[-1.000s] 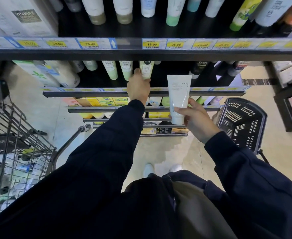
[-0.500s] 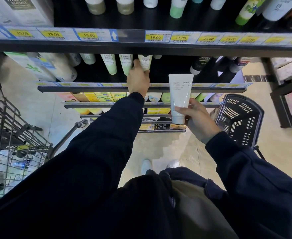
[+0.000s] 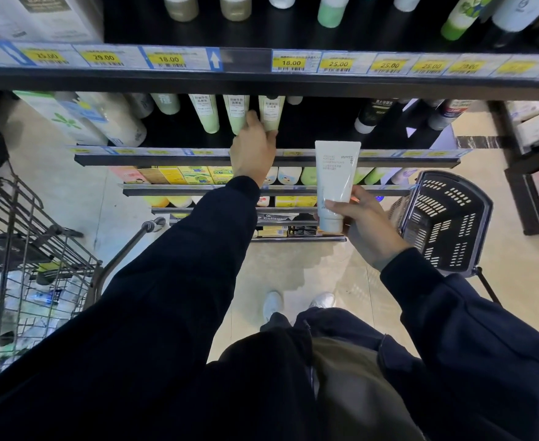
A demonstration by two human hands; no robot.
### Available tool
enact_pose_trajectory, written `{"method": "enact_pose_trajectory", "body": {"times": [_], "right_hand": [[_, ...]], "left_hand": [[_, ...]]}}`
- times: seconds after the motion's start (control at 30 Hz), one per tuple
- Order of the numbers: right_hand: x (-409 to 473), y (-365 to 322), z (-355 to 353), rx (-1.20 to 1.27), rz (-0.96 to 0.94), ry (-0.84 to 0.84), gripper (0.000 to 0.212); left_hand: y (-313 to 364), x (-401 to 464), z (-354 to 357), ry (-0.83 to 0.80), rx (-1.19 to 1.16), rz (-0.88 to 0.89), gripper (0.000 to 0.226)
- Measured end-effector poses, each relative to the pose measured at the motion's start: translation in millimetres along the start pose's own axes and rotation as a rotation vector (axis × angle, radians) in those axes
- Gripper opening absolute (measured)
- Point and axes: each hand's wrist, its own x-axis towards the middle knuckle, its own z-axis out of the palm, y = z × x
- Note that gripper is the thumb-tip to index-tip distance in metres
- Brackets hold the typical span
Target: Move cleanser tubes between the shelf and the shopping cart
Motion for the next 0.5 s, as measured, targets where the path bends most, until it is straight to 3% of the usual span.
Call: {"method": "enact_pose_trajectory", "body": {"times": [0.3,0.5], "right_hand": [[27,-34,15,-0.258,-0.190,-0.028,0.047],[69,-59,20,-0.476,-0.356,-0.042,0.053]], "left_hand": [[-56,-14,-10,-0.124,0.342,0.395,0.049],[-72,-1,-6,-0.143,0.396,0.451,0.042]]}}
